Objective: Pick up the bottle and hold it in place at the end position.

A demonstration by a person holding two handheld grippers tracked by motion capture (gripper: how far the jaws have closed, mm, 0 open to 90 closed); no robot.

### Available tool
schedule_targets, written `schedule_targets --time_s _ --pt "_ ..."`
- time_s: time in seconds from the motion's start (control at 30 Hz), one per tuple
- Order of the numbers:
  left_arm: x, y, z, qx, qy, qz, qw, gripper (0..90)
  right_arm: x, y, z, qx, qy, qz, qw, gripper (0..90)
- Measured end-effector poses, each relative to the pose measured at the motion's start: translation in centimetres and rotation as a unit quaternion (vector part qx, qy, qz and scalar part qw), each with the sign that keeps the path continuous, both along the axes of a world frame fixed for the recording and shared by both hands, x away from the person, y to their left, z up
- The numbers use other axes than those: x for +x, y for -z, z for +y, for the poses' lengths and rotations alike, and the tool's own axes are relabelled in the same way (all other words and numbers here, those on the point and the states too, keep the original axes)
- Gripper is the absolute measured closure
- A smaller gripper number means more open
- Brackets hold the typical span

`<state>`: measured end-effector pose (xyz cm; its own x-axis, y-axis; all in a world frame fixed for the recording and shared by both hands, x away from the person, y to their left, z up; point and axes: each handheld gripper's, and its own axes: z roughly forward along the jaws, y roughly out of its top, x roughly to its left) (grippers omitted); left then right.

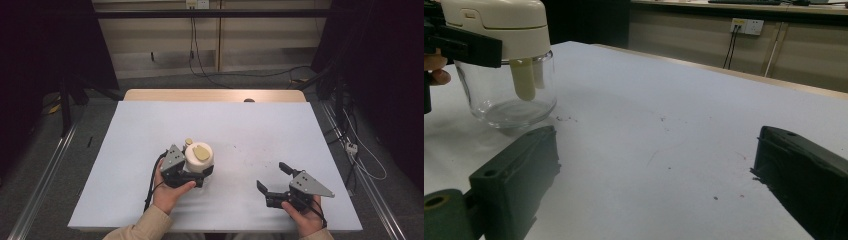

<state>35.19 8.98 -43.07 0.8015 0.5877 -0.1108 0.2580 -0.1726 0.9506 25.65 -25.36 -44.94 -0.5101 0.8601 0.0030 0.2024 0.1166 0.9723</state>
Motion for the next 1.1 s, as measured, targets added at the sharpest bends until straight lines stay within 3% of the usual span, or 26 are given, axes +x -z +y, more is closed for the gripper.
schedule_targets --time_s 1.1 --pt "2.2 -0.3 -1.3 -0.005 -0.006 0.010 0.9999 6.4 0.0 0.0 0.0 -0.001 -0.004 0.001 1.0000 4.1"
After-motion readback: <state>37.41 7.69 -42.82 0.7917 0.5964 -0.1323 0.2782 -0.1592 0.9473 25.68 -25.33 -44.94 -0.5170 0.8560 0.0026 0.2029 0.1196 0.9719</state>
